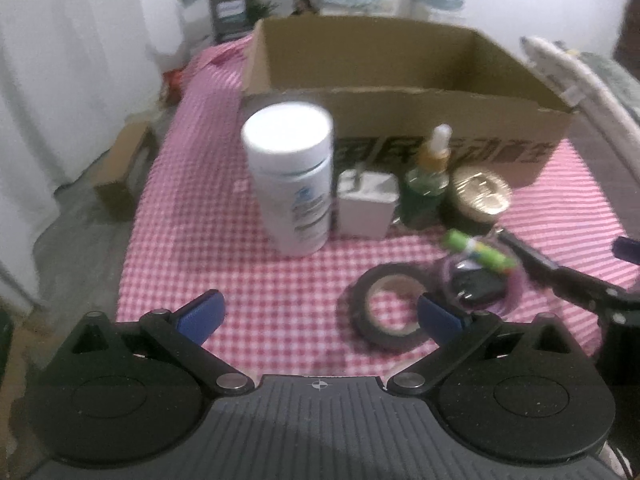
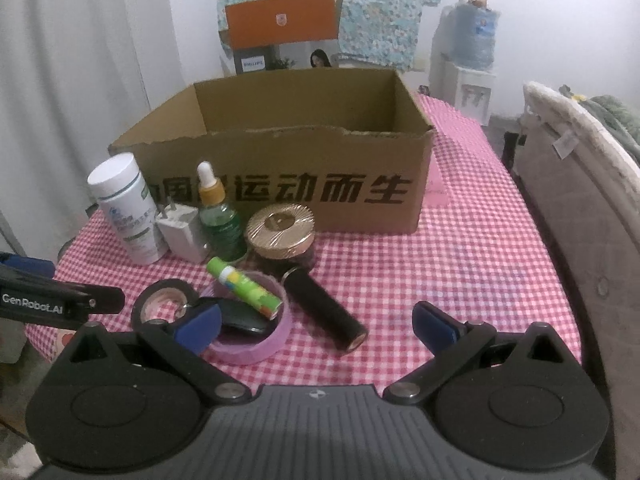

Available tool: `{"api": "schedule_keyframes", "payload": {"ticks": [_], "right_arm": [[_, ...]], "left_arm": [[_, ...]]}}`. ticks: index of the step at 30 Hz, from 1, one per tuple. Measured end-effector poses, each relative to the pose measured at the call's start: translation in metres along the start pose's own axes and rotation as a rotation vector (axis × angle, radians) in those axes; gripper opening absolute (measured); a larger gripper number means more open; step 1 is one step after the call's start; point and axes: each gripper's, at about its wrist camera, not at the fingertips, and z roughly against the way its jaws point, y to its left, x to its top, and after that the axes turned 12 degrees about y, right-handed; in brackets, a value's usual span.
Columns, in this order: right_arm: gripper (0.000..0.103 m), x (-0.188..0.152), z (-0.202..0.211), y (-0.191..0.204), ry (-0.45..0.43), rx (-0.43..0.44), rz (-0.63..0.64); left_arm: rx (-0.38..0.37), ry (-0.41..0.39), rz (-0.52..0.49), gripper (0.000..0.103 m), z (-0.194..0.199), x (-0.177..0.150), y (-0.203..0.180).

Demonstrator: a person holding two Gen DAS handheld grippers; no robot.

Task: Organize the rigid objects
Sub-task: 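Reach the right tool to the black tube and close on it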

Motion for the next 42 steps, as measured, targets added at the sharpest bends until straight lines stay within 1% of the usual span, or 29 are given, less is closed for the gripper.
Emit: {"api": "schedule_keyframes", "payload": {"ticks": [3,5,7,10,11,12,13,14,15,17,19,21,22,23,26,29,34,37,40,42], "right_arm": [[0.103,0.002,0.002,-0.012,-0.022,0.024,-0.003],[0.103,0.006,0.001,-0.024,-0.014,0.06,-0.013],[0.1,0.01,-0.003,-0.033,0.006,0.093,-0.023],[0.087,0.02,-0.012,-0.045,0.051,0.125,-0.018],[0.079,0.025,-0.016,-0.048,0.075,0.134,-0.014],[0.074,0.028,-0.019,-0.051,0.092,0.145,-0.01],[0.073,0.032,-0.023,-0.053,0.11,0.165,-0.004],[0.07,0.037,-0.027,-0.055,0.134,0.193,0.002],[0.065,0.04,-0.031,-0.056,0.152,0.214,0.005],[0.063,0.047,-0.04,-0.057,0.197,0.246,0.019],[0.054,0.054,-0.048,-0.054,0.228,0.264,0.044],[0.039,0.059,-0.056,-0.05,0.259,0.278,0.066],[0.035,0.062,-0.061,-0.049,0.277,0.281,0.075],[0.029,0.063,-0.065,-0.049,0.291,0.284,0.081],[0.026,0.064,-0.077,-0.047,0.329,0.318,0.079],[0.024,0.061,-0.076,-0.051,0.337,0.32,0.05],[0.023,0.046,-0.068,-0.077,0.358,0.359,-0.106],[0.023,0.038,-0.067,-0.09,0.362,0.382,-0.191],[0.023,0.033,-0.066,-0.099,0.365,0.409,-0.256],[0.023,0.032,-0.068,-0.104,0.371,0.427,-0.287]], "left_arm": [[-0.053,-0.018,-0.028,0.103,0.001,0.002,-0.003],[-0.074,-0.035,-0.055,0.103,0.002,0.002,-0.006],[-0.086,-0.045,-0.098,0.101,0.004,0.003,-0.013],[-0.11,-0.056,-0.157,0.098,0.007,0.004,-0.026],[-0.125,-0.052,-0.172,0.096,0.007,0.006,-0.029],[-0.143,-0.048,-0.185,0.095,0.007,0.007,-0.033],[-0.159,-0.047,-0.197,0.093,0.008,0.008,-0.037],[-0.168,-0.045,-0.206,0.091,0.008,0.008,-0.039],[-0.175,-0.044,-0.218,0.088,0.008,0.009,-0.043],[-0.186,-0.039,-0.241,0.079,0.008,0.01,-0.049],[-0.199,-0.033,-0.264,0.073,0.007,0.01,-0.055],[-0.215,-0.038,-0.286,0.068,0.008,0.01,-0.06],[-0.223,-0.039,-0.296,0.065,0.008,0.01,-0.063],[-0.227,-0.039,-0.305,0.064,0.007,0.01,-0.065],[-0.244,-0.039,-0.333,0.063,0.006,0.011,-0.071],[-0.267,-0.035,-0.356,0.063,0.007,0.013,-0.075],[-0.323,-0.014,-0.408,0.063,0.004,0.016,-0.089],[-0.357,0.012,-0.468,0.062,0.001,0.017,-0.103],[-0.386,0.048,-0.521,0.061,-0.003,0.02,-0.117],[-0.387,0.067,-0.546,0.059,-0.007,0.022,-0.128]]}}
